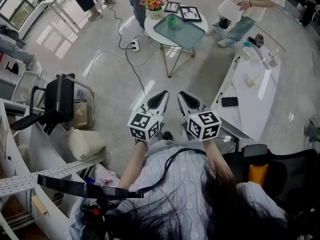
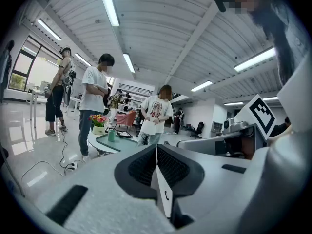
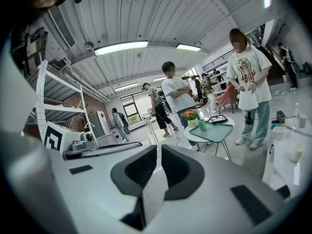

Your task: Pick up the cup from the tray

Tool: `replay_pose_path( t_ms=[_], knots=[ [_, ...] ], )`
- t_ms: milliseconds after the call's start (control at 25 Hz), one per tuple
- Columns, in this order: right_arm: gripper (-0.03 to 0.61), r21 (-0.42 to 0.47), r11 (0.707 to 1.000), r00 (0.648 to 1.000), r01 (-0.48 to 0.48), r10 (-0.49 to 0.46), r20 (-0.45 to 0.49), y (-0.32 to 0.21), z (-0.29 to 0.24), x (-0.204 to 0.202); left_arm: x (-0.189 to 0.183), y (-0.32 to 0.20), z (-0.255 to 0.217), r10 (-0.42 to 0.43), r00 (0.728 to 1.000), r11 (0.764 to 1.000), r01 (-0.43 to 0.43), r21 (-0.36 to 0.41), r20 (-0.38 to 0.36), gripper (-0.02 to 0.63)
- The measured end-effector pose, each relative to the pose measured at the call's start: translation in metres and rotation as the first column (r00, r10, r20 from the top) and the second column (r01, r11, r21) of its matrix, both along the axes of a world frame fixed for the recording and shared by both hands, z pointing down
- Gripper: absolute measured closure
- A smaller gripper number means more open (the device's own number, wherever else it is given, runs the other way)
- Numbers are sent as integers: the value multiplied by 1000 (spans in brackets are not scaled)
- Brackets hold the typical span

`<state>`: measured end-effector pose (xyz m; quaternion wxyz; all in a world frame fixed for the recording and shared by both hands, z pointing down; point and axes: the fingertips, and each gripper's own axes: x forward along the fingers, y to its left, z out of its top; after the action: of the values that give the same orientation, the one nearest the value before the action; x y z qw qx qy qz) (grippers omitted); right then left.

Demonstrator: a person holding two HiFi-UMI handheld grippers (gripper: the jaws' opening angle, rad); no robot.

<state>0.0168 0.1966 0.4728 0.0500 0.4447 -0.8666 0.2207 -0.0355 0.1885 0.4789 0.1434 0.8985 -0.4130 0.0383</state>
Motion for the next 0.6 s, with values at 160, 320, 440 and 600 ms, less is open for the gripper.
replay_pose_path(
  t_ms=[160, 320, 440, 600],
  knots=[
    [528, -3, 1000, 1000, -3, 3, 1, -3, 2, -1, 0, -3, 0, 4, 1000, 1000, -4, 2, -2, 598],
    [528, 1, 1000, 1000, -16, 16, 14, -5, 1, -2, -3, -6, 0, 7, 1000, 1000, -7, 4, -5, 598],
    [528, 9, 999, 999, -30, 30, 21, -8, -1, -1, -4, -7, 2, 11, 1000, 1000, -11, 0, -8, 598],
    [528, 13, 999, 999, -35, 35, 2, -12, -2, -2, -6, -11, 4, 19, 1000, 1000, -19, -11, -10, 598]
  ],
)
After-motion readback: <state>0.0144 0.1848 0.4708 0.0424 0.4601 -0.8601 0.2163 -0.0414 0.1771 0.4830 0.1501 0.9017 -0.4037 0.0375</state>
